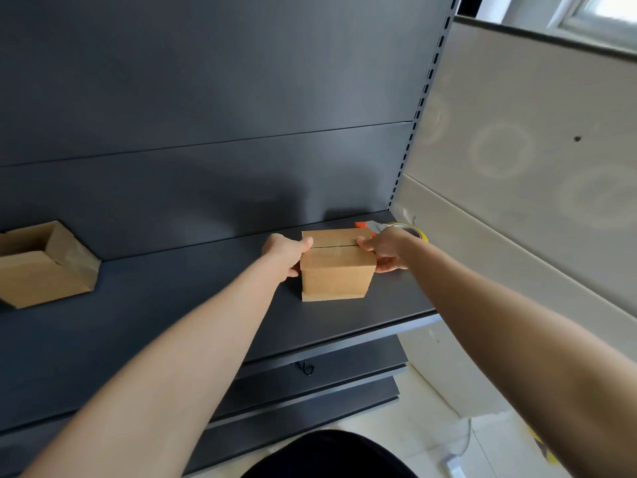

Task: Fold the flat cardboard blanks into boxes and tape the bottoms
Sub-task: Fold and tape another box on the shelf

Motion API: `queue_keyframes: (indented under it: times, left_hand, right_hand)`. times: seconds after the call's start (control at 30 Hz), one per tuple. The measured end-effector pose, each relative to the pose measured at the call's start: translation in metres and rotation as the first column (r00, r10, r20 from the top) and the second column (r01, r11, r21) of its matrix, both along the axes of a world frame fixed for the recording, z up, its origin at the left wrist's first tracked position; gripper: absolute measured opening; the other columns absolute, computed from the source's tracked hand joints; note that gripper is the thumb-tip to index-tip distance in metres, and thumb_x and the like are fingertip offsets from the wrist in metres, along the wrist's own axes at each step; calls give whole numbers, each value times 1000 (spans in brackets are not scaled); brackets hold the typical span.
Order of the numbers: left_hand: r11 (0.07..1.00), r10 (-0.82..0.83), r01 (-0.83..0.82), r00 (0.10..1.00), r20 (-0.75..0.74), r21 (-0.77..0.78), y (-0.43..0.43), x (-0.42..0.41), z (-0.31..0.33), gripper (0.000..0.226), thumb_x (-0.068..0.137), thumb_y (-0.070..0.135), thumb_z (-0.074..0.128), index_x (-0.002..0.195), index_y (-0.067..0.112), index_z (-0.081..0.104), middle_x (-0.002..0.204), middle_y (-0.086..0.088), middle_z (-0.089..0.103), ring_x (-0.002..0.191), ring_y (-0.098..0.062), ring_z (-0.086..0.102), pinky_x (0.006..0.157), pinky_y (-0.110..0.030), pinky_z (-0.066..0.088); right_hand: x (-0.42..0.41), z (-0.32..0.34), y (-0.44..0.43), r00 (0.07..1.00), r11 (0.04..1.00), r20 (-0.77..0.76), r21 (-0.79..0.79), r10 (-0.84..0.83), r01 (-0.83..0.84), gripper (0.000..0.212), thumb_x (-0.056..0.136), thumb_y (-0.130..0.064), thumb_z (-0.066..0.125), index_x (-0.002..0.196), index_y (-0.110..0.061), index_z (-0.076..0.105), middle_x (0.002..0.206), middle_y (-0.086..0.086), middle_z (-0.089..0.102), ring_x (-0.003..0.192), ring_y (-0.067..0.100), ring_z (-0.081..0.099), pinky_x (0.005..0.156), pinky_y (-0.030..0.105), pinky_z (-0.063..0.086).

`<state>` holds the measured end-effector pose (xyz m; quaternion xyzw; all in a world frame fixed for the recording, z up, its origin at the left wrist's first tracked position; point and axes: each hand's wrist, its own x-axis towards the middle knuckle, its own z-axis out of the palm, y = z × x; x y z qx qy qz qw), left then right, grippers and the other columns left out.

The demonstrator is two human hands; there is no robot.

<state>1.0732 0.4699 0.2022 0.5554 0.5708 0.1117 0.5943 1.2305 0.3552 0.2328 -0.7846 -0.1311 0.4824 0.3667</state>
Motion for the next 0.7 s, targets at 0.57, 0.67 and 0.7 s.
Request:
queue_keyframes:
  times: [0.57,0.67,0.7]
  left_hand:
    - [981,-190,188,981,47,41,4,-13,-14,48,83,-11,59,126,8,53,121,-10,59,111,-25,55,93,-35,46]
    - [983,-183,182,983,26,32,3,-15,-16,34,82,-9,55,112,7,56,114,-12,58,105,-25,53,87,-34,44]
    - [988,-156,156,987,41,9,2,-16,-15,27,83,-5,53,107,7,56,113,-13,57,104,-25,52,85,-34,43]
  right_hand:
    - [-14,-21,-9,989,981,5,134,-145,143,21,89,-23,65,106,-13,60,111,9,66,109,25,62,104,40,44]
    - [-14,-23,-14,989,982,-20,117,-144,145,36,87,-20,64,122,-13,56,119,14,63,113,29,58,102,38,41]
    - [-13,-24,-15,991,986,-12,99,-132,133,41,87,-19,63,126,-13,53,117,15,62,111,29,58,103,38,40]
